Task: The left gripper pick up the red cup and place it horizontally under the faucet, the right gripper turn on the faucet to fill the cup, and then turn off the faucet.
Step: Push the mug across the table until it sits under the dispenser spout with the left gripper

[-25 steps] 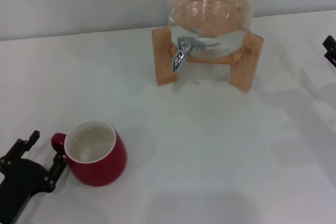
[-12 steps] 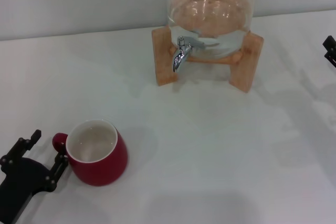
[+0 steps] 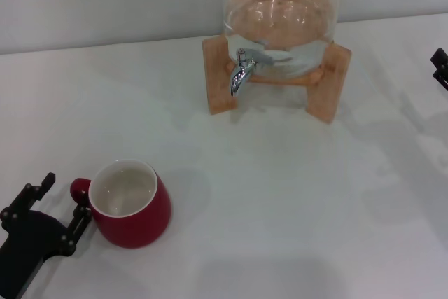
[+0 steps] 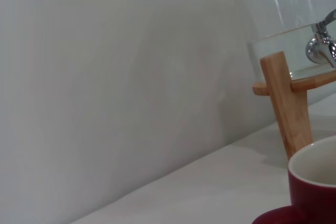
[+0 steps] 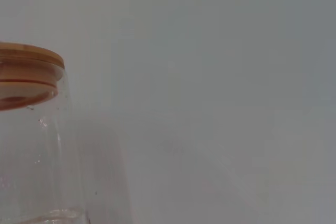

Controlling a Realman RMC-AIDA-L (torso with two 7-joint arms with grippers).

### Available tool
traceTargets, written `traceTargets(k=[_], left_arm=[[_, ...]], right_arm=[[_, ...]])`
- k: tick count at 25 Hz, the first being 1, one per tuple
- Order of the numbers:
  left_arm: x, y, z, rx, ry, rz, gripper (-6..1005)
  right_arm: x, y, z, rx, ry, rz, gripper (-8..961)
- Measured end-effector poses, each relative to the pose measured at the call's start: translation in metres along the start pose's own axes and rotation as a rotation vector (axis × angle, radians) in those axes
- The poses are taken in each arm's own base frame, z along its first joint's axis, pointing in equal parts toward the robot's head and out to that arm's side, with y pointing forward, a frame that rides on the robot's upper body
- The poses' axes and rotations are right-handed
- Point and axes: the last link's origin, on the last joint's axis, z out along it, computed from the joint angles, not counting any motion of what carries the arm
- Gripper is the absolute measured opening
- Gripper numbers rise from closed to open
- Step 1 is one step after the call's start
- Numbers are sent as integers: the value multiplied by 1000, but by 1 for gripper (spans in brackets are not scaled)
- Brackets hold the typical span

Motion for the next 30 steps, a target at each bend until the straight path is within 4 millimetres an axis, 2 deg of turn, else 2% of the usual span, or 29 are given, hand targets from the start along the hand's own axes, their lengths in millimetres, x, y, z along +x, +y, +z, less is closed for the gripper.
traceTargets(k=[30], left_arm=[[2, -4, 3, 5, 6, 16, 599]], right_arm=[[0, 1, 0, -5, 1, -2, 872]])
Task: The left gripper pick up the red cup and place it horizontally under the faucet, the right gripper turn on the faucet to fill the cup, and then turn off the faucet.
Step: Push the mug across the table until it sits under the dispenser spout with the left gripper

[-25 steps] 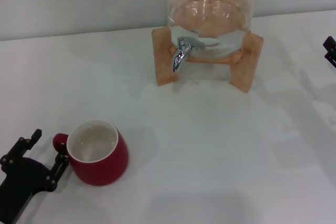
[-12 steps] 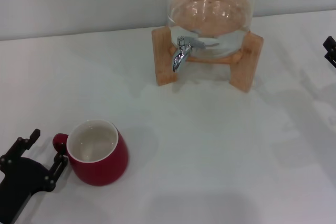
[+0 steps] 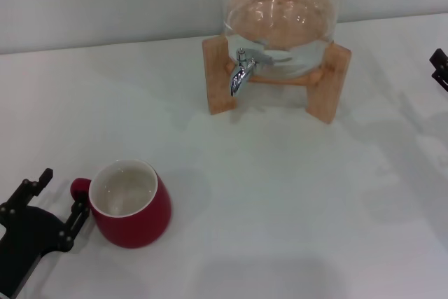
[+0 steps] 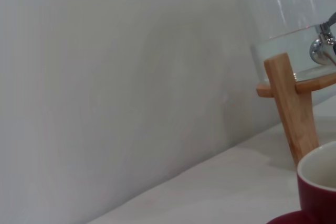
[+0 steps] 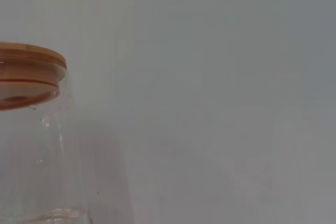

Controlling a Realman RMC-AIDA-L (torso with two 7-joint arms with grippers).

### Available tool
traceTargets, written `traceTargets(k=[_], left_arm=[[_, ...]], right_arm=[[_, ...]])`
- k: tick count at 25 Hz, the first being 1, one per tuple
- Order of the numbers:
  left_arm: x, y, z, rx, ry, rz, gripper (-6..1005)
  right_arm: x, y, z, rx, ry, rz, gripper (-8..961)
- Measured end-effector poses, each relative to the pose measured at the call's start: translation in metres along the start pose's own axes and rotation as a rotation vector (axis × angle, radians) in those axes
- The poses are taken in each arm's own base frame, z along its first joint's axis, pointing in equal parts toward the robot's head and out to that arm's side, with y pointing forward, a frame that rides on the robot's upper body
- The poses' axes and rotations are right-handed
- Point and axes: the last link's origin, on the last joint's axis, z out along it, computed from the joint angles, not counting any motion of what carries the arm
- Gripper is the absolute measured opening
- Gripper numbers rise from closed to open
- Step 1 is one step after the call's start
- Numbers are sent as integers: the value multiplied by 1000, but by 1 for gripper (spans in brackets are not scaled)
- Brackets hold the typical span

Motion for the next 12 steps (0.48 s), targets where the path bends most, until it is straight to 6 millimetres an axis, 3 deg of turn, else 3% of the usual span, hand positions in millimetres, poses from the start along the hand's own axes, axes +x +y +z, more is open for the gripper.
traceTargets(k=[12], left_arm=[[1, 0, 1, -4, 2, 5, 598]], right_arm=[[0, 1, 0, -6, 2, -1, 872]])
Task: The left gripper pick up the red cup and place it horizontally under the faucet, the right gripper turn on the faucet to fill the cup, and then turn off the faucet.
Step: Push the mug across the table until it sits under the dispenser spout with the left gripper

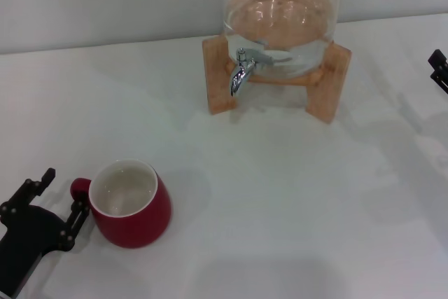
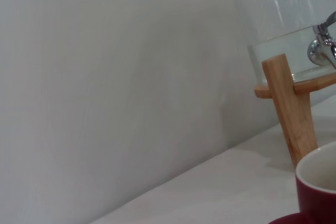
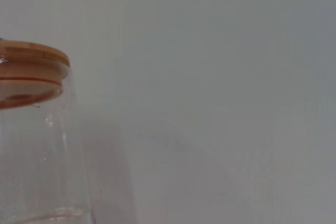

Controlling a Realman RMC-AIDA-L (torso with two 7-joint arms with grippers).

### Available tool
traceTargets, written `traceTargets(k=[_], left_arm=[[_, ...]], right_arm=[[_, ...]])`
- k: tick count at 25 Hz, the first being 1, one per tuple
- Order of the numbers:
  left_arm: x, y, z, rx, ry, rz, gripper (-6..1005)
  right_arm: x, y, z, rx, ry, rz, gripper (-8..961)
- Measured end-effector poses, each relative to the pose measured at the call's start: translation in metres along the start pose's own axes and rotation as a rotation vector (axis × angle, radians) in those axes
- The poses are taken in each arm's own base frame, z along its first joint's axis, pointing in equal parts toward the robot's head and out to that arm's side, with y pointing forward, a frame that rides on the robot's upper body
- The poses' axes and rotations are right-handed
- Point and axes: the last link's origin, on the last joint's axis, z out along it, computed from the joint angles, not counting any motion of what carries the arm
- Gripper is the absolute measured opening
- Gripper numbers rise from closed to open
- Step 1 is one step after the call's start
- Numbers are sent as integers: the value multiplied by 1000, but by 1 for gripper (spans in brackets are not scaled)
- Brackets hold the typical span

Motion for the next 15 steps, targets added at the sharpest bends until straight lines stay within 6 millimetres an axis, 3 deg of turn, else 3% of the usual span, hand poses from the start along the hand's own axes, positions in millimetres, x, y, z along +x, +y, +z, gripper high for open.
traceTargets(k=[4, 15], left_arm=[[0, 0, 0, 3, -1, 6, 597], [0, 0, 3, 4, -4, 11, 162]], right_arm=[[0, 0, 0, -3, -3, 0, 872], [-1, 1, -1, -6, -10, 0, 873]])
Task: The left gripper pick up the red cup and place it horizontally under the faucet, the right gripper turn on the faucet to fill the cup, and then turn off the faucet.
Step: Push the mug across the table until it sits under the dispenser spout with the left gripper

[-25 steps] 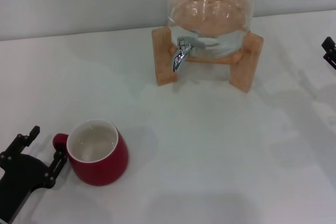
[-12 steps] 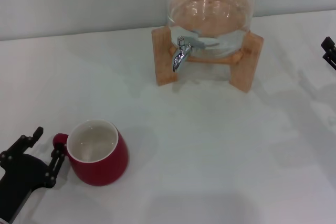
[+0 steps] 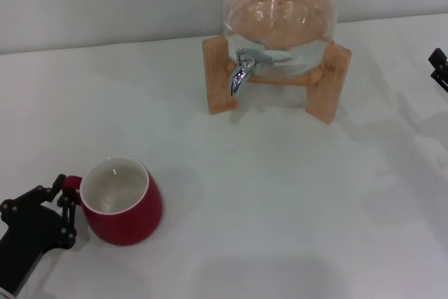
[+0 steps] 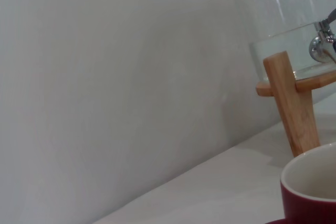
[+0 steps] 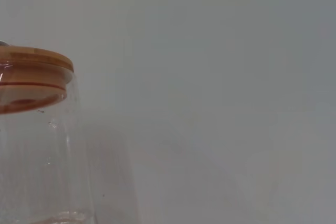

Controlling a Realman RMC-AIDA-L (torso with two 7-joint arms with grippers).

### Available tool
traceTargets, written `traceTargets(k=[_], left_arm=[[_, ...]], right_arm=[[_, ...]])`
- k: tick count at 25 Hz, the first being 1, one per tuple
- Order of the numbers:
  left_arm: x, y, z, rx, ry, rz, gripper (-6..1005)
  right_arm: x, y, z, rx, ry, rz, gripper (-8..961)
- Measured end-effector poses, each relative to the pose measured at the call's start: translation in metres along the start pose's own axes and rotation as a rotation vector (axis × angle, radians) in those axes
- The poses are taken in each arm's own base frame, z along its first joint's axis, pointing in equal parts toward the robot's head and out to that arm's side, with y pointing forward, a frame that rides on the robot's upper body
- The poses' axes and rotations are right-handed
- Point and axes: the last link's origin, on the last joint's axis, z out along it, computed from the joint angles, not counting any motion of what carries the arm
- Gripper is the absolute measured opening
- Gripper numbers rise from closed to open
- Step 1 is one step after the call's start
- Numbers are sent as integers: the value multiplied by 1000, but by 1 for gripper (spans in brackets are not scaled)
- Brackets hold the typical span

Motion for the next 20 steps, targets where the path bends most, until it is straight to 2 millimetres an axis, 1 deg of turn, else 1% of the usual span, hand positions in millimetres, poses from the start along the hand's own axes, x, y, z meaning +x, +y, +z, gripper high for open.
traceTargets(k=[4, 20], left_arm=[[0, 0, 1, -2, 1, 1, 88], [5, 1, 7, -20, 20, 7, 89]], right_arm=[[0, 0, 0, 0, 0, 0, 873], [0, 0, 0, 0, 1, 0, 873]])
